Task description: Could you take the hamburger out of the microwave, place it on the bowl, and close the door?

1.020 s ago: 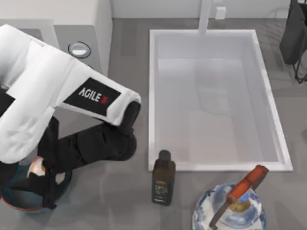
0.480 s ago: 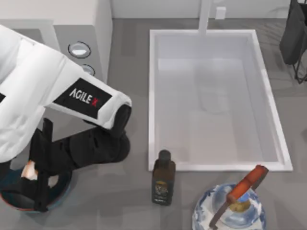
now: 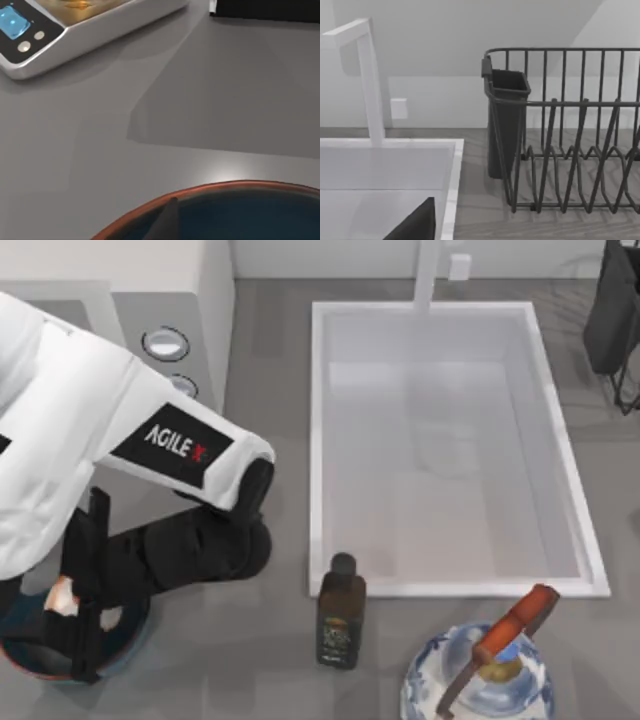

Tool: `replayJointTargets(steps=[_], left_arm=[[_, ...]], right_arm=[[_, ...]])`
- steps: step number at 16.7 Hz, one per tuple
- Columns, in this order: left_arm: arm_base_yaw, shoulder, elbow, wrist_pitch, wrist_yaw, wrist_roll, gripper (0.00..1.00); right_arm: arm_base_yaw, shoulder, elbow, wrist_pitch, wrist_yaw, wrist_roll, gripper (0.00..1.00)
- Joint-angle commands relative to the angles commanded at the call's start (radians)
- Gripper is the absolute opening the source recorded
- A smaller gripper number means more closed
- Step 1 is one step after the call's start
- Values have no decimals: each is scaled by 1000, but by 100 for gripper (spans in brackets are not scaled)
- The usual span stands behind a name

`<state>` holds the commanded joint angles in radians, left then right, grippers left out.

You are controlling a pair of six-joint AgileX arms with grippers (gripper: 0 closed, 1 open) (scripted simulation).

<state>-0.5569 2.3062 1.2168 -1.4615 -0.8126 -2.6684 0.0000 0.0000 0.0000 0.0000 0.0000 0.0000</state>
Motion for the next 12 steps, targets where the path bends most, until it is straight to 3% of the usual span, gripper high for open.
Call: replayJointTargets(steps=[4,12], left_arm=[[0,0,0,0,0,0,98],[0,0,0,0,0,0,100]], right_arm=[[0,0,0,0,0,0,100],[0,0,0,0,0,0,100]])
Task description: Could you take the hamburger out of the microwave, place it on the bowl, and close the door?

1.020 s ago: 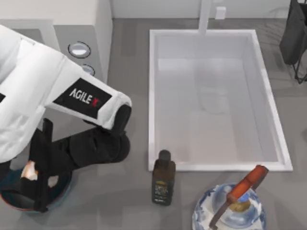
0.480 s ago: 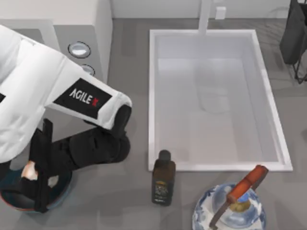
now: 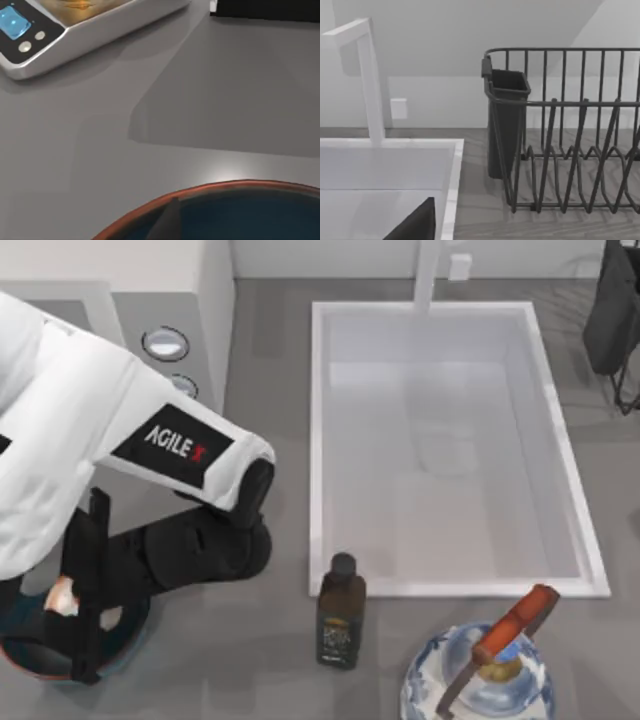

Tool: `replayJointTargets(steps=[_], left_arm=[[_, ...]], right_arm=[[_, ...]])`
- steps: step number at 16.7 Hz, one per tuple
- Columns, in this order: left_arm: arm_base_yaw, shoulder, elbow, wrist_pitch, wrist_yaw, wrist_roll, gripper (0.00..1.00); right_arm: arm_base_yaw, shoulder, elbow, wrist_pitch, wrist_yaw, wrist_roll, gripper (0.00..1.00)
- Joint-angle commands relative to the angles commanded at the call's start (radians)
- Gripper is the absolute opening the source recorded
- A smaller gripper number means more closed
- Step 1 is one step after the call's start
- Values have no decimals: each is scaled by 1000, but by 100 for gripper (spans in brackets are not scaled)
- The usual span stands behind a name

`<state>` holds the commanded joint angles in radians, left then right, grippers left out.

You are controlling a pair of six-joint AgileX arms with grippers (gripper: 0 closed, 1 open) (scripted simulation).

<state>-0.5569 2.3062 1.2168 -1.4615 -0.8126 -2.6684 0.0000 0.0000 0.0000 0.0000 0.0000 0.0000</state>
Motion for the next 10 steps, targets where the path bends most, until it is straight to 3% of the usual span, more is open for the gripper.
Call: replayJointTargets(steps=[5,10], left_arm=[[-1,-97,-24,10,31,47,100],[104,-365,-190,189,152,354,100]], right_arm=[[0,0,0,0,0,0,100],[0,0,0,0,0,0,100]])
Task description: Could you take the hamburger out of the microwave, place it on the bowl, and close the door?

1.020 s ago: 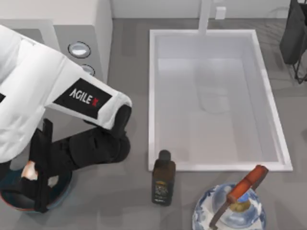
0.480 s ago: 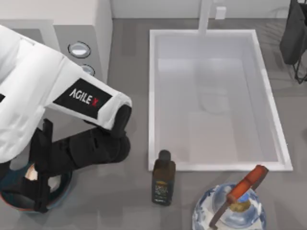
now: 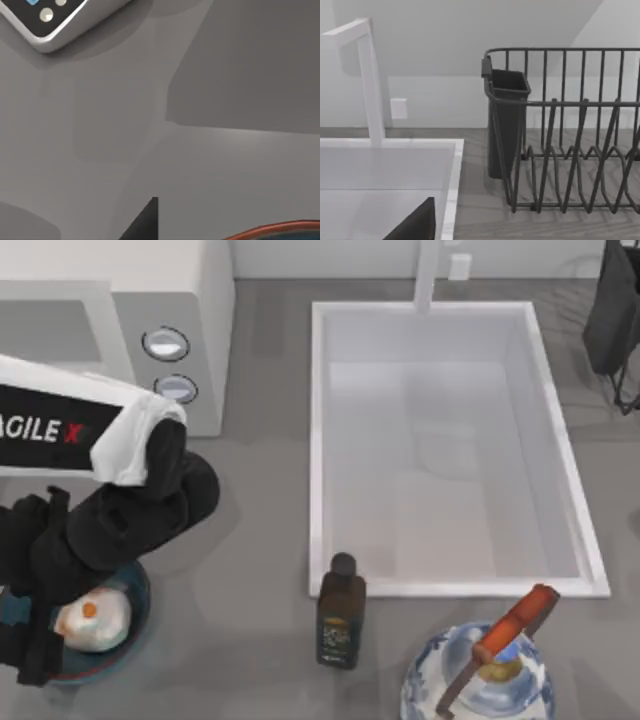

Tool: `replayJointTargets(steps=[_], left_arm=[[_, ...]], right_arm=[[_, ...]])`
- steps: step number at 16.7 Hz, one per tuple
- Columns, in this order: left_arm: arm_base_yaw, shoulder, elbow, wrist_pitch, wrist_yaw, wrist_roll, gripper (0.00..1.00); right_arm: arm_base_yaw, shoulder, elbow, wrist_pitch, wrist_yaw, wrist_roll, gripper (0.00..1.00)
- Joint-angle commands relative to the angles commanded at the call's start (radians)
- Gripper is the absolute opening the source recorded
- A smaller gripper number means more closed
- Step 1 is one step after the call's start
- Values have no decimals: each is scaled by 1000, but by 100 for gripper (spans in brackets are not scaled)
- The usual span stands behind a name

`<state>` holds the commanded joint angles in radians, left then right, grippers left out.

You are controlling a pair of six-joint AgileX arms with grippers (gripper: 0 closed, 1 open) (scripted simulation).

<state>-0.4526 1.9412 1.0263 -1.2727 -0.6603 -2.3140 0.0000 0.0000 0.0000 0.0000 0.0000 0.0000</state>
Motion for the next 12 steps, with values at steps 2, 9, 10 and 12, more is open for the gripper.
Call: replayJointTargets(steps=[2,9,10,12], left_arm=[[54,-159,-92,102,65,195,100],[246,-850,-468,541,316,1064,100],[271,-956,-523,609,352,1195,100],[317,-1166,-631,744,421,1451,100]], right_arm=[[0,0,0,0,0,0,100],[0,0,0,0,0,0,100],[0,0,0,0,0,0,100],[0,0,0,0,0,0,100]])
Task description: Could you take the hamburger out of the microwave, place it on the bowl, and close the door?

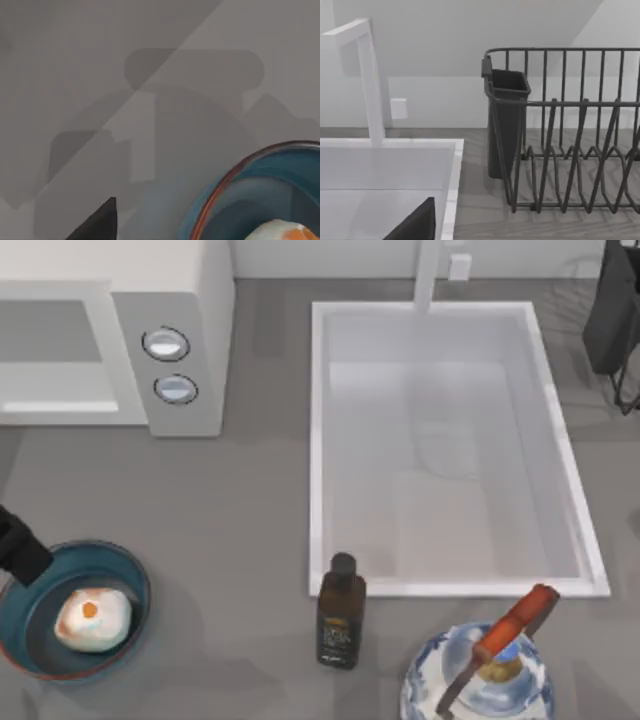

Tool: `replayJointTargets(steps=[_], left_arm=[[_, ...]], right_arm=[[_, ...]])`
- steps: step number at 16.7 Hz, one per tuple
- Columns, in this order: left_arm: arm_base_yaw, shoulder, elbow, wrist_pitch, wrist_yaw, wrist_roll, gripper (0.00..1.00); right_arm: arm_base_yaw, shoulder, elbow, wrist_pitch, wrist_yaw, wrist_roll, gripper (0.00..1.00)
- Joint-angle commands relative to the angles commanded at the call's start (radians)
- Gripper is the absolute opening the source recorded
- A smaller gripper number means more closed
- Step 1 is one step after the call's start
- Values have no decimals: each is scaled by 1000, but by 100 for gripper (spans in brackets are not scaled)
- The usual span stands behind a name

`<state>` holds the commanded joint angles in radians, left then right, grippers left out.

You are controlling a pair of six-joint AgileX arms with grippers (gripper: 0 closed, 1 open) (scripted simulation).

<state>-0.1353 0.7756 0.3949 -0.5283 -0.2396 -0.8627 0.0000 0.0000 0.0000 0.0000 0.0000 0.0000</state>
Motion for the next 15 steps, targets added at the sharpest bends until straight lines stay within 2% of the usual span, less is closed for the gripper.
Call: replayJointTargets(steps=[4,8,11,15], left_arm=[[75,-378,-193,250,121,443,100],[119,-653,-331,438,203,736,100],[133,-758,-385,515,234,844,100],[135,-776,-395,528,240,863,100]], right_arm=[[0,0,0,0,0,0,100],[0,0,0,0,0,0,100],[0,0,0,0,0,0,100],[0,0,0,0,0,0,100]])
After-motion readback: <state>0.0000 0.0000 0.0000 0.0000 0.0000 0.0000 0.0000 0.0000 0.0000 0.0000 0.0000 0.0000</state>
